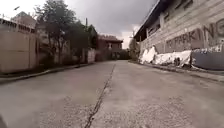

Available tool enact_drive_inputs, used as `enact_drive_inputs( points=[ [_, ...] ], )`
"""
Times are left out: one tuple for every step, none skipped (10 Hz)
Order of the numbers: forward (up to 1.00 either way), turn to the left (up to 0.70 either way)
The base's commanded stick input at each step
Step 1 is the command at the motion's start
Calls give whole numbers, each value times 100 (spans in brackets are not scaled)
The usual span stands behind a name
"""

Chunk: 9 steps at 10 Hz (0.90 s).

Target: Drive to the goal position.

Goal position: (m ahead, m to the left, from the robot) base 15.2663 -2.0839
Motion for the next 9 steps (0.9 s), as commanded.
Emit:
enact_drive_inputs(
  points=[
    [100, 0],
    [100, 0],
    [100, 0],
    [100, 0],
    [100, 0],
    [100, -18],
    [100, -21],
    [100, 0],
    [100, 0]
  ],
)
